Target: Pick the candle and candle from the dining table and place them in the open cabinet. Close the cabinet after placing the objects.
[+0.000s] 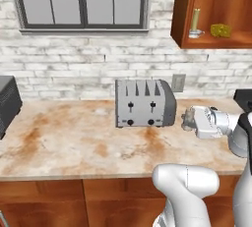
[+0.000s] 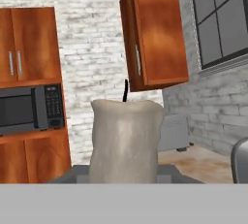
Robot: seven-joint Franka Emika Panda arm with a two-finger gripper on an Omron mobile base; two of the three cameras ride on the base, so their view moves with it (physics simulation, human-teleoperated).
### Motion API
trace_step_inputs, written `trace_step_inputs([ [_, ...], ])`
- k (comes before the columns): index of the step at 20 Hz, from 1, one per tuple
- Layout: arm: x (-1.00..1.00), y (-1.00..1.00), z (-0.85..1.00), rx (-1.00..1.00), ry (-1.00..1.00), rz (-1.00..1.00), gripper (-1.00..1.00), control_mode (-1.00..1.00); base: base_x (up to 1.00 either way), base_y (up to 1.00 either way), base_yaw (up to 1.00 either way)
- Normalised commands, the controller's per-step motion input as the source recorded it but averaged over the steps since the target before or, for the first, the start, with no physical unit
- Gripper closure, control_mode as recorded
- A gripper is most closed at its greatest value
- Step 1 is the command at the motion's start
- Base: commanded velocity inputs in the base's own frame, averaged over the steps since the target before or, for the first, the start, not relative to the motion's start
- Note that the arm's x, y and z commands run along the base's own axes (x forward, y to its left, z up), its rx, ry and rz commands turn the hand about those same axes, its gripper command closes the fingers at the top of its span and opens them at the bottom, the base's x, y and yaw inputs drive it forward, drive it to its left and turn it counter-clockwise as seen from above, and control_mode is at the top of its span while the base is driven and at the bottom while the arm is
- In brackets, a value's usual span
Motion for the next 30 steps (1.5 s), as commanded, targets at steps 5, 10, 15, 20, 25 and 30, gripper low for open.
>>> trace_step_inputs([
  [5, 0.0, 0.0, 0.0, 0.0, 0.0, 0.0, 1.0, 1.0, 0.22, -0.56, -0.19],
  [10, 0.0, 0.0, 0.0, 0.0, 0.0, 0.0, 1.0, 1.0, 0.22, -0.16, -0.1],
  [15, 0.0, 0.0, 0.0, 0.0, 0.0, 0.0, 1.0, 1.0, 0.04, 0.0, 0.0],
  [20, 0.0, 0.0, 0.0, 0.0, 0.0, 0.0, 1.0, 1.0, 0.17, 0.0, -0.01],
  [25, 0.03, -0.02, 0.19, 0.0, 0.0, -0.02, 1.0, -1.0, 0.06, 0.0, 0.0],
  [30, 0.14, -0.01, 0.62, -0.05, 0.0, -0.13, 1.0, -1.0, 0.0, 0.0, 0.0],
])
